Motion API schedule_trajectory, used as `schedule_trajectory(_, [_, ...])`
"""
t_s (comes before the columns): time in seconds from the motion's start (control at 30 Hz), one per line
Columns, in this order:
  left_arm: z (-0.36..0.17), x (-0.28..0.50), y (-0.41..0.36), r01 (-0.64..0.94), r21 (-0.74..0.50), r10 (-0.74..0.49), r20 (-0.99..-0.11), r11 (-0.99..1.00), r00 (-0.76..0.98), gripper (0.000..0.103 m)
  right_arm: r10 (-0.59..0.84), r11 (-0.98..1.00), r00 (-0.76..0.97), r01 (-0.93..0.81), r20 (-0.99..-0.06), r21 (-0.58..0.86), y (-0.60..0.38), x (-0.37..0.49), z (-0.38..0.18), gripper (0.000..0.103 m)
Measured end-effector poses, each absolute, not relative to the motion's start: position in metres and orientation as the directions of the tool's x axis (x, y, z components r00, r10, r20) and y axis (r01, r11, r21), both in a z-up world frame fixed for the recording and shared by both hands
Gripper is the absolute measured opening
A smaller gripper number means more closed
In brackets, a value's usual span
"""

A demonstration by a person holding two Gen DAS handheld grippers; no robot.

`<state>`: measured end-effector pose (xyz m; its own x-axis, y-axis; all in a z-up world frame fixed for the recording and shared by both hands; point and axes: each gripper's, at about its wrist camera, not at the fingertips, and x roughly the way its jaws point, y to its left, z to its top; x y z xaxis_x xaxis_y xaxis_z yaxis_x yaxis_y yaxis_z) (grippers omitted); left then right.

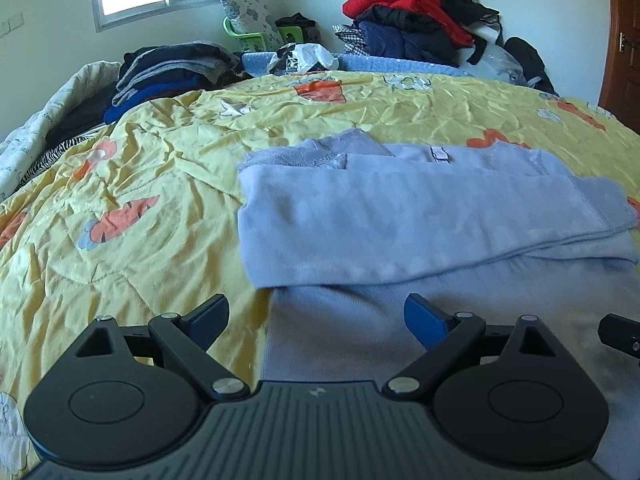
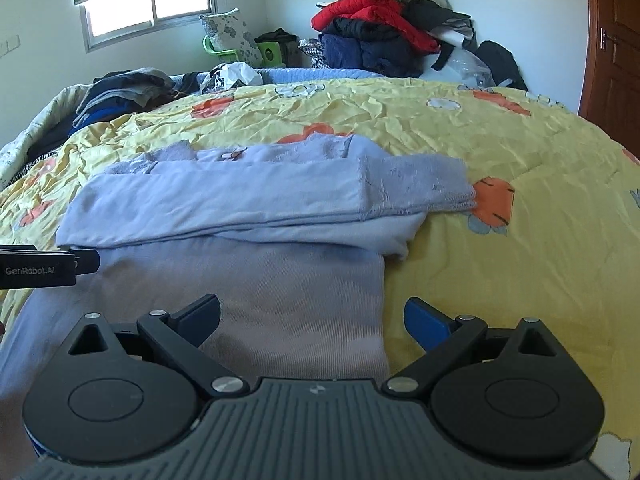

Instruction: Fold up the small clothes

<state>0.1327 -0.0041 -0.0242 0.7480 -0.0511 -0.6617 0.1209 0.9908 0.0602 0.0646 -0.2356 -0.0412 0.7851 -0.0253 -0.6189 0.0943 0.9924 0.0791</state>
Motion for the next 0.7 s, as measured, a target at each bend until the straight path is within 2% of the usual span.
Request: schedule_trajectory(0.7, [-0.026,0.083,0.000,0.139,0.030,-0.083,-0.674,0.990,0.734,0.096,0.008,0.997,0.777,0.046,-0.629,0.069,-0.220,0.031,-0.046,0.099])
